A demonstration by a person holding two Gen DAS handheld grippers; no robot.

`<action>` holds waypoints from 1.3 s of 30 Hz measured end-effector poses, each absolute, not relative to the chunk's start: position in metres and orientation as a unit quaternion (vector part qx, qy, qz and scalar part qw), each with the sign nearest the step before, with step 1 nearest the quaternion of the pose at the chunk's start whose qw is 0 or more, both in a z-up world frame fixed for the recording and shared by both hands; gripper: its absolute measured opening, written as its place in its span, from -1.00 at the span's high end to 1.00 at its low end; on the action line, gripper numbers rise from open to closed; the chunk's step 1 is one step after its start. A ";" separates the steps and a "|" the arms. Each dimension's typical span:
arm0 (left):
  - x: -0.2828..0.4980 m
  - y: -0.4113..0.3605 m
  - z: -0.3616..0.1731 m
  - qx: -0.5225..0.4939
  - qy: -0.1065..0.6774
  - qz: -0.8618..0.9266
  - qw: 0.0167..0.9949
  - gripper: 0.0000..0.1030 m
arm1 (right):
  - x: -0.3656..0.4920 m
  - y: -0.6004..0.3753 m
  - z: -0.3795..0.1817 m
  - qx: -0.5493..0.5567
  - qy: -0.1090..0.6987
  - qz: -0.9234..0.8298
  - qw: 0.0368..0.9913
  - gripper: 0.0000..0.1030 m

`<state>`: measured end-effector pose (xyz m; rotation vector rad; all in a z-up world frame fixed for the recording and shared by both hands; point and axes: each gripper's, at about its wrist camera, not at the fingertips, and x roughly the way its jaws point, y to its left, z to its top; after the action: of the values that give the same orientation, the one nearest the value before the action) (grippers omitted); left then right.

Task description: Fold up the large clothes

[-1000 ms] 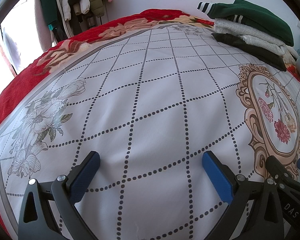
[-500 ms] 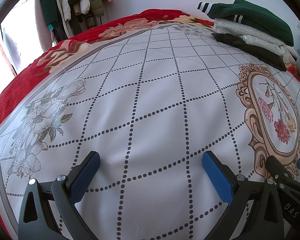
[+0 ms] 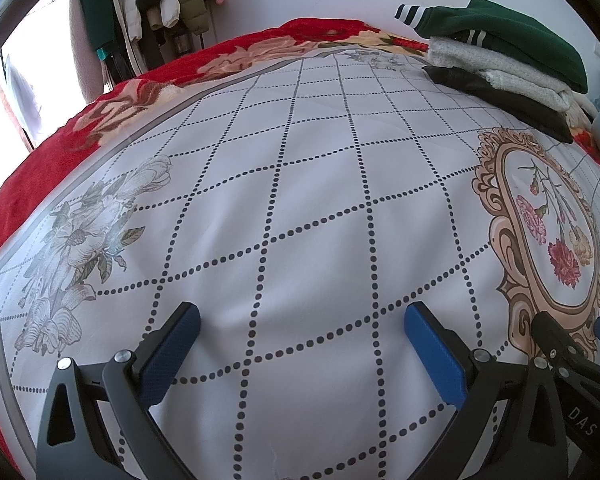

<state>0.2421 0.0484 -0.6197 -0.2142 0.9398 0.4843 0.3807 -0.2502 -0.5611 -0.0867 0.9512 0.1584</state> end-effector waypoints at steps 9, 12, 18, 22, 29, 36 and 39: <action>0.241 0.049 -0.618 -0.102 0.448 0.230 0.858 -1.00 | 0.381 -0.251 -0.561 -0.042 0.457 0.076 0.885 -1.00; 0.240 0.049 -0.619 -0.107 0.447 0.228 0.858 -1.00 | 0.381 -0.250 -0.561 -0.042 0.457 0.076 0.885 -1.00; 0.240 0.049 -0.619 -0.106 0.448 0.228 0.858 -1.00 | 0.381 -0.250 -0.561 -0.042 0.457 0.076 0.885 -1.00; 0.240 0.050 -0.619 -0.106 0.448 0.229 0.858 -1.00 | 0.381 -0.251 -0.561 -0.041 0.457 0.076 0.885 -1.00; 0.240 0.050 -0.619 -0.106 0.448 0.228 0.858 -1.00 | 0.381 -0.250 -0.561 -0.042 0.457 0.076 0.885 -1.00; 0.240 0.050 -0.619 -0.106 0.448 0.228 0.858 -1.00 | 0.381 -0.251 -0.561 -0.042 0.457 0.076 0.885 -1.00; 0.241 0.049 -0.619 -0.106 0.448 0.228 0.858 -1.00 | 0.381 -0.251 -0.561 -0.042 0.457 0.076 0.885 -1.00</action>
<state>0.2405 0.0495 -0.6188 -0.2231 0.9405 0.4794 0.3807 -0.2507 -0.5612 -0.0866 0.9509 0.1587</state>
